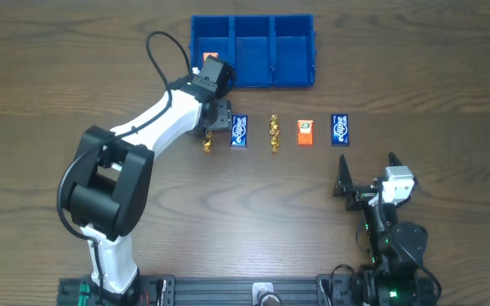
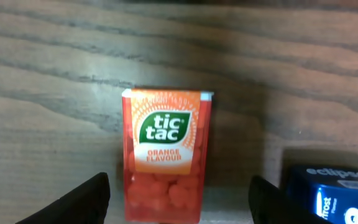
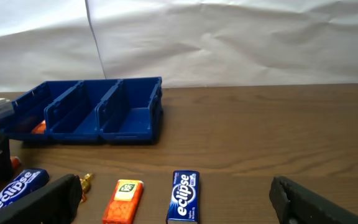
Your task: Sort Candies Into Trays
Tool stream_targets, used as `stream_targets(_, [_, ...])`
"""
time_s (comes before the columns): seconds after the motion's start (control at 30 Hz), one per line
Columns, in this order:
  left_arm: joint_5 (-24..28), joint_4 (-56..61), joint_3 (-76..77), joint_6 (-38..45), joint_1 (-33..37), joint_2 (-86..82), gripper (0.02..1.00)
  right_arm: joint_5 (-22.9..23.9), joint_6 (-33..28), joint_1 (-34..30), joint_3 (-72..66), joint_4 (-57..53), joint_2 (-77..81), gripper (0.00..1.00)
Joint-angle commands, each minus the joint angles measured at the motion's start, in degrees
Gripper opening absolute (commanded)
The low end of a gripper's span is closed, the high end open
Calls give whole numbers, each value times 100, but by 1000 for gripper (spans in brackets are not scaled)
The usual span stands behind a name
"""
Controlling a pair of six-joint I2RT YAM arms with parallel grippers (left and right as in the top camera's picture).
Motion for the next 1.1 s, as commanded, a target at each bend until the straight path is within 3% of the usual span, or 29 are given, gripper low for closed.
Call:
stream_targets(0.03, [155,66,37,308,155,162,700,-26,-70,20,-2,-44,-42,1000])
stream_targets(0.2, [210,87,37,328,212,236,680,-28,-70,17,-2,-42,-42,1000])
stream_targets(0.27, [219,90,37,326,212,313,627,-26,-70,20,-2,-44,-42,1000])
stream_targets(0.33, [278,90,37,328,212,356,529,-26,-70,20,-2,-42,-42,1000])
stream_targets(0.43, [321,129,37,326,208,382,303,-28,-70,20,-2,-44,-42,1000])
stream_targets(0.5, [376,149,68,323,203,378,218,-28,-70,20,-2,-42,-42,1000])
stream_targets(0.7, [385,-31,262,157,52,-369,174,-28,-70,20,-2,-42,-42,1000])
stream_targets(0.8, [-483,-407,1003,109,-146,-1335,187,-26,-70,20,-2,-42,-42,1000])
stream_targets(0.93, [-1060,-518,2312,376,-144,-1141,194,-26,-70,20,-2,-42,-42,1000])
stream_targets(1.1, [-846,-909,3724,516,144,-39,198,-26,-70,20,-2,-42,-42,1000])
